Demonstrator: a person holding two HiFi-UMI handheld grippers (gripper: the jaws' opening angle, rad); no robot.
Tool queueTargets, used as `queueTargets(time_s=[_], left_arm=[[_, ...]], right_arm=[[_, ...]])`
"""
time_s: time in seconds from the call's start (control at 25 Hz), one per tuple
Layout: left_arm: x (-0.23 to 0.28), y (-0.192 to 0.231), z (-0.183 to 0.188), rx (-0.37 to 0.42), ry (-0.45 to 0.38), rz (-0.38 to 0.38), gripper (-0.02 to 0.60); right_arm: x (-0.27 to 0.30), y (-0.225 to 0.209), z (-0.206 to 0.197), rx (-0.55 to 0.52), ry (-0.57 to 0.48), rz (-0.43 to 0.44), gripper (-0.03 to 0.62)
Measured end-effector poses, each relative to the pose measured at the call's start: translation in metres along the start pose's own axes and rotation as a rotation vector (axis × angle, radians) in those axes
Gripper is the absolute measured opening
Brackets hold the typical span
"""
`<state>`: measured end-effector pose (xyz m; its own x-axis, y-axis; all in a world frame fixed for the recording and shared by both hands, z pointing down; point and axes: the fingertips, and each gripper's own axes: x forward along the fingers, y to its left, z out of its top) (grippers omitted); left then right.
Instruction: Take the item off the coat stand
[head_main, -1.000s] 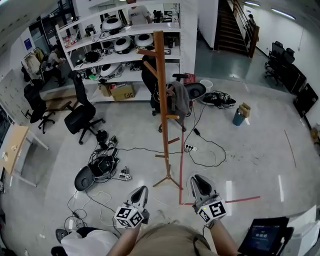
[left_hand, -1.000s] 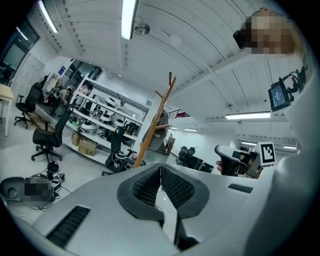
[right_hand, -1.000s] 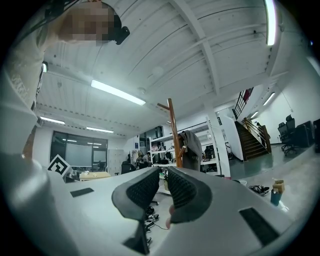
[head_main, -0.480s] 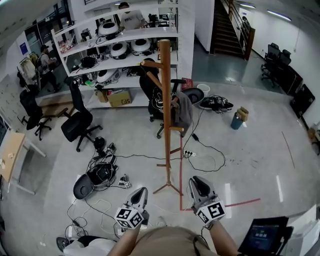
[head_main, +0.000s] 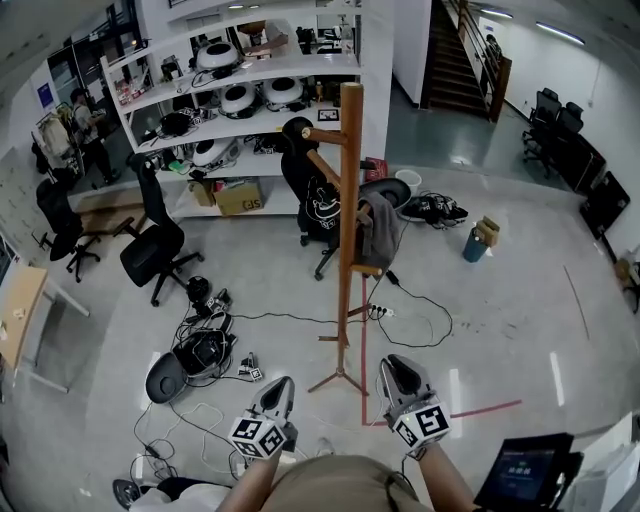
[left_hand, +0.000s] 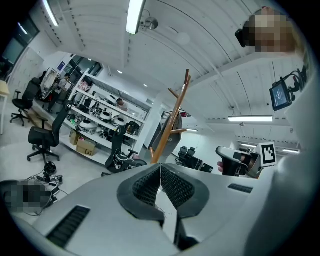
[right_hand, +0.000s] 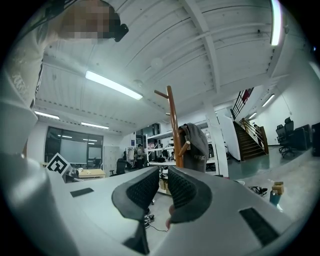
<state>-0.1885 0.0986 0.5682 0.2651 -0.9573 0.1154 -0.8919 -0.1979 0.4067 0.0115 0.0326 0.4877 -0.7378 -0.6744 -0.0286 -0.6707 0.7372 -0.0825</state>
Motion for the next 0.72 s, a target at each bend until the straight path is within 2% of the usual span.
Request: queueTargets(time_s=[0.48,0.72], left_arm=[[0.015,0.030,0.017,0.005,0.007,-0.042,0.018],[0.018,0.042,0.013,0.007,0.023,-0.066,0.018]], right_arm=[[0.037,0.011,-0.003,-0.007,-0.011,-0.028,0.039],[0.037,0.016,-0.007,0.001,-0.025,-0.061,0.040]])
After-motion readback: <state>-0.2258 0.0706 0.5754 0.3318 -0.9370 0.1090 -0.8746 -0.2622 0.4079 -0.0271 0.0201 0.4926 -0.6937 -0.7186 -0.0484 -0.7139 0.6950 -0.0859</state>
